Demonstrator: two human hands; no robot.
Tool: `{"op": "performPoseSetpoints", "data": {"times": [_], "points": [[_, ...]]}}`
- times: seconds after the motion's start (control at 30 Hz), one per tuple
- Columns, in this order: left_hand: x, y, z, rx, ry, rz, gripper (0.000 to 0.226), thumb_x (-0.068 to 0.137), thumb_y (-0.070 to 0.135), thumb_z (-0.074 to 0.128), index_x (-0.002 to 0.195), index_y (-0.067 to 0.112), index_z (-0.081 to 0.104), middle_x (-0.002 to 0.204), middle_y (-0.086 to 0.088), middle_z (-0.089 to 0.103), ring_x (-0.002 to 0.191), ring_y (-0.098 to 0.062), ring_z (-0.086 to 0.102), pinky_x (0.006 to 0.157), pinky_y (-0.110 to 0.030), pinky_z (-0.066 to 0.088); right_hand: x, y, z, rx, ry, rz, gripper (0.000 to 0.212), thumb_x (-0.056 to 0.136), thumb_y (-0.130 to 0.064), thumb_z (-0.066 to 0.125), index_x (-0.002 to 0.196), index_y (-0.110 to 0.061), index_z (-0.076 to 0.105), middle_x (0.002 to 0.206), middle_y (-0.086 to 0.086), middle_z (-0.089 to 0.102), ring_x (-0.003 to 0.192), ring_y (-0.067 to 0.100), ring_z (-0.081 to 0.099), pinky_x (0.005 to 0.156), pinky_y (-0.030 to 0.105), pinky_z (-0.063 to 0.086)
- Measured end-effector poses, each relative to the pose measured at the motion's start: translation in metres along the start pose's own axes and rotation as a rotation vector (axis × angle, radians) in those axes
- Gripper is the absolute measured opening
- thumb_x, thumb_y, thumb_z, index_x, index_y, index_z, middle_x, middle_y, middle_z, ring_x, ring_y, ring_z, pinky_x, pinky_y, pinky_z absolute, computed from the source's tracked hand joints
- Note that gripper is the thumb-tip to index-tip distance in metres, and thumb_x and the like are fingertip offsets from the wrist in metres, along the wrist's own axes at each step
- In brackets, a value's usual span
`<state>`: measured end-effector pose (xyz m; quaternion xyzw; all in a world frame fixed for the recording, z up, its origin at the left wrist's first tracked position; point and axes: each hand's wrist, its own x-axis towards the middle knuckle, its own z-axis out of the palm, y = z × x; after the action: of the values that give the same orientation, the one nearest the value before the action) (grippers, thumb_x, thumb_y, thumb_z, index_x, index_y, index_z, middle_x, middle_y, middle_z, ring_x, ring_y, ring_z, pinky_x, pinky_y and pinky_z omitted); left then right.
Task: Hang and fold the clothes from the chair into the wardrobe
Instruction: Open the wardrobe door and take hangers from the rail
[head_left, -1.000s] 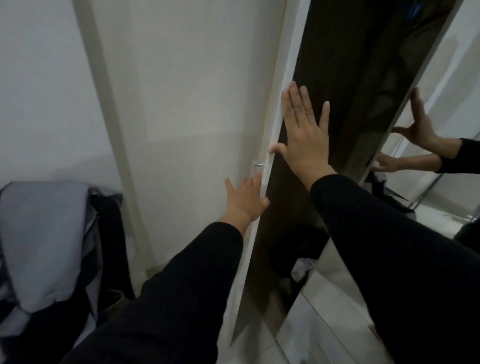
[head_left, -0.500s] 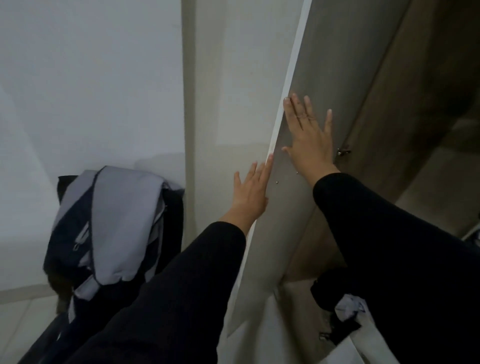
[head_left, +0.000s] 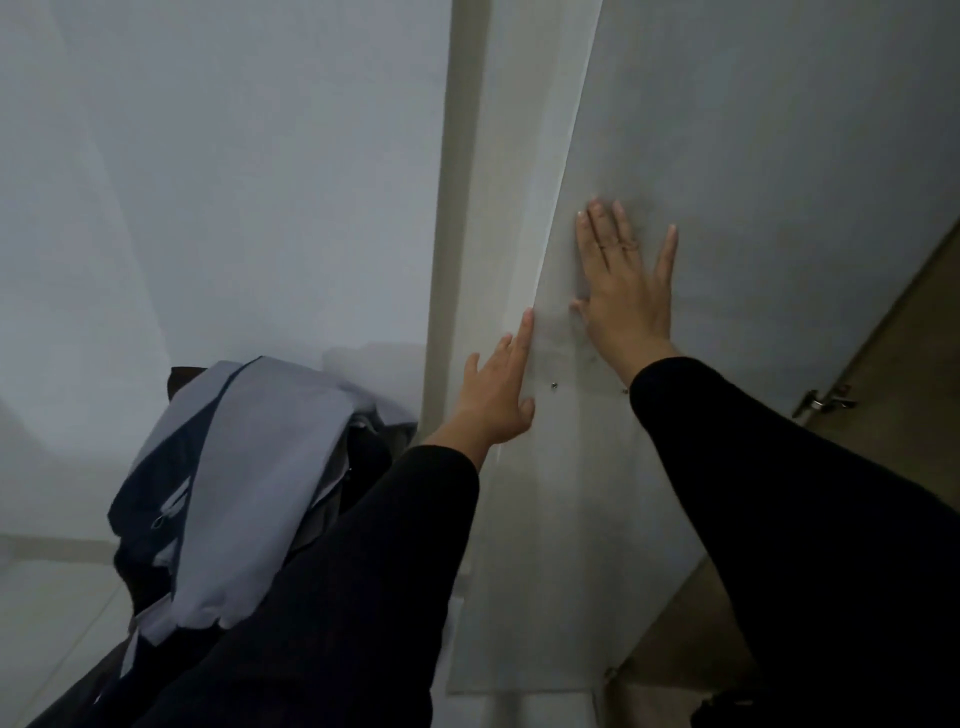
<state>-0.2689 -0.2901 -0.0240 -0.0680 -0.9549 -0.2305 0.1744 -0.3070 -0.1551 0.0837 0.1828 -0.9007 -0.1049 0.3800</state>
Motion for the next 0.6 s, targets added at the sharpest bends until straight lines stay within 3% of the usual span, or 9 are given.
{"op": "performPoseSetpoints", "data": {"times": [0.2,0.6], "points": [[0.042,-0.002,0.007,-0.105,-0.011,-0.12,0.109,0.082,0.023,0.059,0.142,0.029,-0.032,0.156,-0.003,0.02,0.144,-0.022,0.021,0.116,-0.054,0.014,0.034,0.008,0.033,-0.034,0.005,-0.046,0.077,0.095,-0.021,0.05,0.152,-0.014,-0.001,0.161,0.0,-0.005,0.148,0.019,-0.004,0.108,0.063,-0.007],[0.085,-0.011,0.02,-0.127,-0.059,-0.177,0.109,0.082,0.019,0.058,0.142,0.033,-0.031,0.158,-0.003,0.015,0.146,-0.021,0.015,0.116,-0.055,0.014,0.067,0.017,0.08,-0.095,-0.008,-0.039,0.073,0.097,-0.021,0.046,0.152,-0.014,-0.002,0.161,0.0,-0.006,0.148,0.02,-0.005,0.104,0.065,-0.01]]}}
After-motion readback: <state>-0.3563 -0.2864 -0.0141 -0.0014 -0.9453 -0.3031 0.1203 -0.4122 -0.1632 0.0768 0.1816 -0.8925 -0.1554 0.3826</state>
